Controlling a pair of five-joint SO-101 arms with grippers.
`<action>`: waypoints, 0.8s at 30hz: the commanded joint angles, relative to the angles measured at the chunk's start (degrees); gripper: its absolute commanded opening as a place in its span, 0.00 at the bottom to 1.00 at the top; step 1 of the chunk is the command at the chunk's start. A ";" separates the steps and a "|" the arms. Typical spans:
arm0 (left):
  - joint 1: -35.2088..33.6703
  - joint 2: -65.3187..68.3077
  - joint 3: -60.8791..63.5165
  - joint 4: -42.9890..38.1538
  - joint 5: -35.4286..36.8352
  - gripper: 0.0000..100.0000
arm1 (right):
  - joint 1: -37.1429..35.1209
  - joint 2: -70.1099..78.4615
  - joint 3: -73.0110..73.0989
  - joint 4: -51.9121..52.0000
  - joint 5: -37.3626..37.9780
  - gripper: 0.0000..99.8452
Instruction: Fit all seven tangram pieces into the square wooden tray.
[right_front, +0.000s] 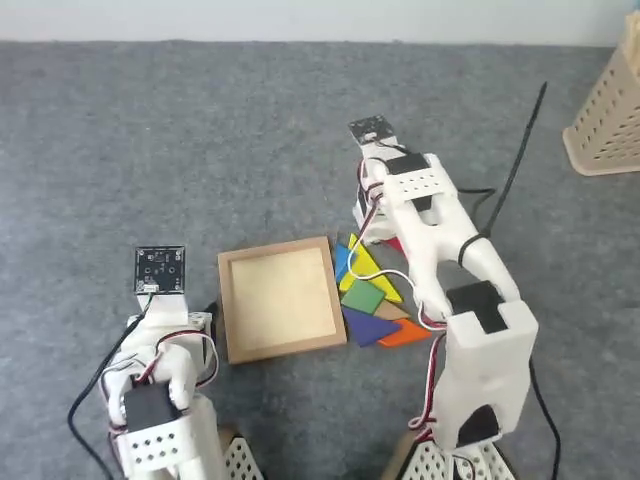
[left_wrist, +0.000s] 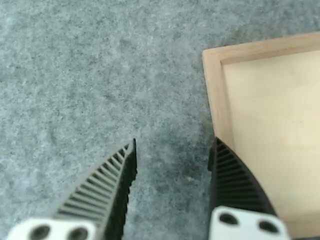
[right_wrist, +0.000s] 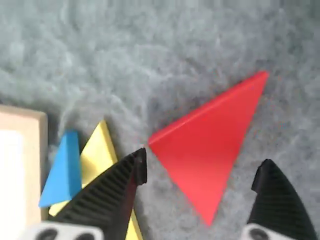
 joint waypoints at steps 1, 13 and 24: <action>-0.26 -0.88 -0.22 0.18 0.53 0.23 | 1.80 -0.92 -3.08 -2.07 -0.70 0.33; -0.26 -0.88 -0.22 0.18 0.53 0.23 | 0.57 4.97 -3.43 -5.41 -0.97 0.33; -0.26 -0.88 -0.22 0.18 0.53 0.23 | 0.57 5.41 -3.43 -5.23 -1.05 0.15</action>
